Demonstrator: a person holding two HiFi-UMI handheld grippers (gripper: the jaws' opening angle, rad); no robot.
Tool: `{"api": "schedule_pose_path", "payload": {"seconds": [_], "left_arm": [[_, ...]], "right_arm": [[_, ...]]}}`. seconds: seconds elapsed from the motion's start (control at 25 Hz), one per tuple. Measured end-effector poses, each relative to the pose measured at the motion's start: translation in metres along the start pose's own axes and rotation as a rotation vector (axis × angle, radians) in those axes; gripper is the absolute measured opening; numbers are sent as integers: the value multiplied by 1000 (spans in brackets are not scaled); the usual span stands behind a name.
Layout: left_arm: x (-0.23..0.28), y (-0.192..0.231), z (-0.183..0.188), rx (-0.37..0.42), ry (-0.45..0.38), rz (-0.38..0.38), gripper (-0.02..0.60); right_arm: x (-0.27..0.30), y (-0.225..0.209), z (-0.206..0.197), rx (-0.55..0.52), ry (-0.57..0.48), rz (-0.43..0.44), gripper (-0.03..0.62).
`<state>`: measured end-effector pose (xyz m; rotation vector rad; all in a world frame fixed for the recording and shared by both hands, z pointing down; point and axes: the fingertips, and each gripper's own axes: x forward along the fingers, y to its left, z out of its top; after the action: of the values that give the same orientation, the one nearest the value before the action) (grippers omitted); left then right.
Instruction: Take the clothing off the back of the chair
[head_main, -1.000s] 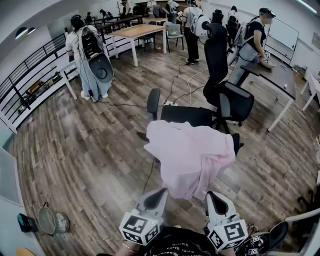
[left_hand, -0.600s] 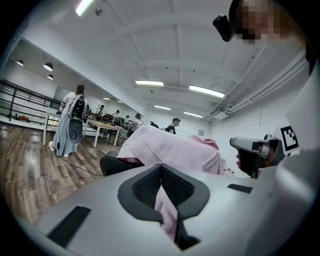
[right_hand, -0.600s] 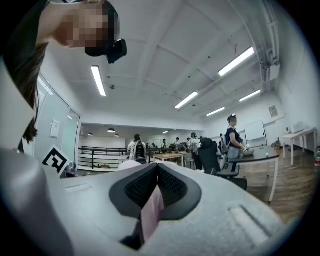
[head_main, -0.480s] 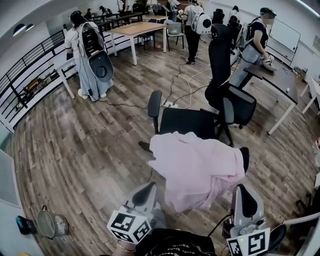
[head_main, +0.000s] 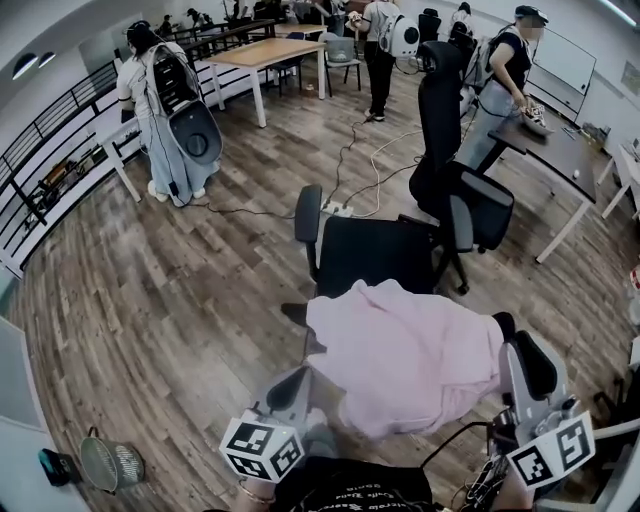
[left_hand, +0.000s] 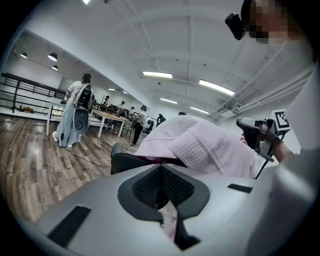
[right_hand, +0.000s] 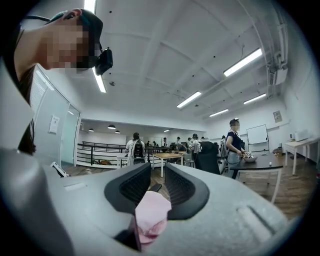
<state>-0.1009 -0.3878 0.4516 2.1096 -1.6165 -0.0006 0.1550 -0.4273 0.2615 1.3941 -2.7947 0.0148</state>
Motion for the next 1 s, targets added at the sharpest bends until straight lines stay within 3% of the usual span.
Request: {"api": "schedule_pose_path", "payload": {"seconds": [0.12,0.2,0.36,0.48,0.6,0.72,0.84,1.0], "left_arm": [[12,18,-2,-4,33,-6,9],[20,30,1,-17,44,-7,9],[35,54,22,-103,17,-15,9],[44,66,28,-67,42,-43,9],[49,85,25,-52,75,-40,9],[53,102,22,-56,103,-39,9],[56,110,22,-40,116,-41,9],[60,114,22,-43,122,-48,9]], "right_arm": [[25,-7,4,-5,54,33,101],[45,-10,5,3,105,68,150],[82,-18,-4,25,201,78,201],[112,-15,-9,20,299,139,239],[141,-10,-15,115,393,228,259],[164,-4,-38,173,540,291,276],[168,7,-72,139,743,369,297],[155,21,-97,178,975,468,380]]}}
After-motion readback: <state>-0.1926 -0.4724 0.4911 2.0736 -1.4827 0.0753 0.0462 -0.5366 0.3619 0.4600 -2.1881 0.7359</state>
